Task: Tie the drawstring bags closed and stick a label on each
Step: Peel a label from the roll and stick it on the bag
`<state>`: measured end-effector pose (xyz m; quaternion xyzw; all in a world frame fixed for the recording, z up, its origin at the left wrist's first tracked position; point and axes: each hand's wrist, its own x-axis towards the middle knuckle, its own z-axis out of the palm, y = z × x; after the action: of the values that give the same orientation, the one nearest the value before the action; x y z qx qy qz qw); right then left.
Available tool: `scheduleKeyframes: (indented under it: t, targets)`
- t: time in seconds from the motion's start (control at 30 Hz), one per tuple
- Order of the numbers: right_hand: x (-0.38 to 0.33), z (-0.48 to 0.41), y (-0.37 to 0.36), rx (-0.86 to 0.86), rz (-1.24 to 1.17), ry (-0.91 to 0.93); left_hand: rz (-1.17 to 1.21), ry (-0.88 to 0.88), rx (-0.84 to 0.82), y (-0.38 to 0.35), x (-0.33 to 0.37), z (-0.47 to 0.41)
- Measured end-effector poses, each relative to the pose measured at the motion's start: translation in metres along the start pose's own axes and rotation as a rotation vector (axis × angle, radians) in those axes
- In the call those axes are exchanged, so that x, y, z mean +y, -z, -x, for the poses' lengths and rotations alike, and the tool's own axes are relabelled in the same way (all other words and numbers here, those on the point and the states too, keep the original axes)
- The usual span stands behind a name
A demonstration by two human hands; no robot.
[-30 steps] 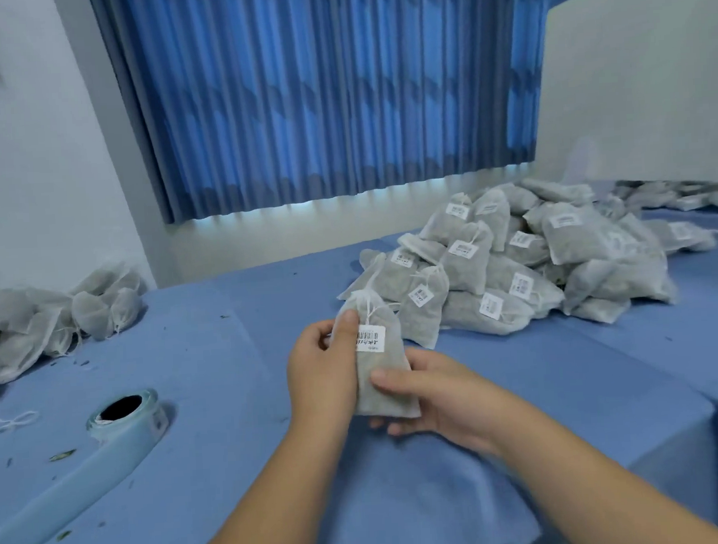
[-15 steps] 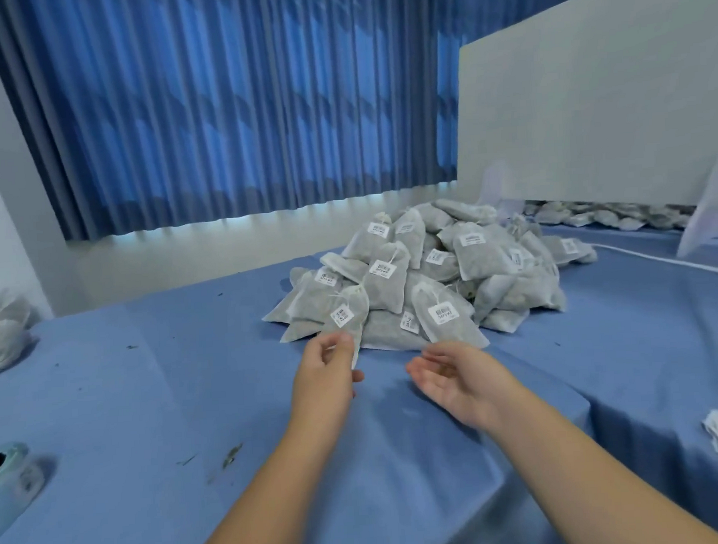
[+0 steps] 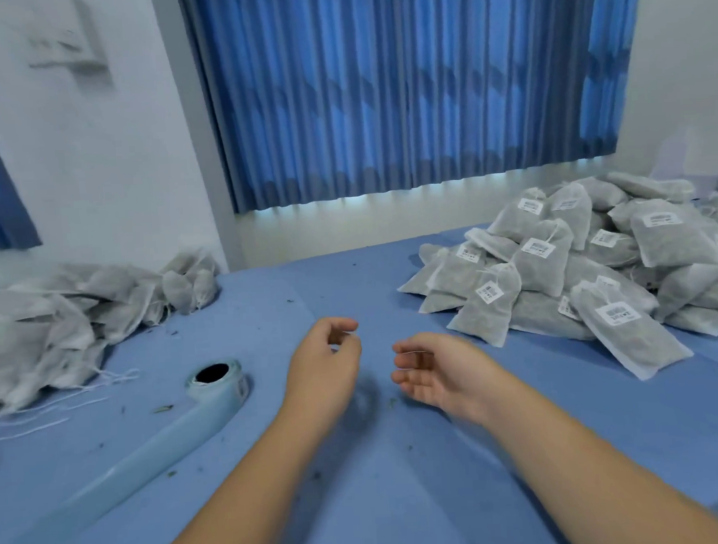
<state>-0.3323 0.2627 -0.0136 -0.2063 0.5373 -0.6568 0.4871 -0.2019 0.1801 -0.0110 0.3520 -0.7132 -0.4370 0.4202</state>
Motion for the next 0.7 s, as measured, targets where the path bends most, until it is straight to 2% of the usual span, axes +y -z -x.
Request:
scheduleKeyframes:
  t: [0.17, 0.23, 0.3, 0.37, 0.5, 0.7]
  targets:
    - [0.021, -0.014, -0.060, -0.093, 0.264, 0.086, -0.585, -0.143, 0.149, 0.086, -0.027, 0.008]
    - [0.029, -0.018, -0.084, -0.107, 0.363, 0.139, -0.870, -0.091, 0.170, 0.119, -0.035, 0.013]
    - [0.036, -0.023, -0.108, -0.121, 0.461, 0.211, -1.069, 0.056, 0.103, 0.144, -0.043, 0.018]
    - [0.041, -0.027, -0.129, -0.143, 0.603, 0.324, -1.120, 0.202, 0.008, 0.162, -0.049, 0.022]
    - [0.050, -0.034, -0.165, -0.230, 0.947, 0.560, -1.065, 0.258, 0.012, 0.195, -0.060, 0.029]
    - [0.066, -0.047, -0.208, -0.344, 1.223, 0.639, -1.167, 0.304, 0.048, 0.244, -0.069, 0.030]
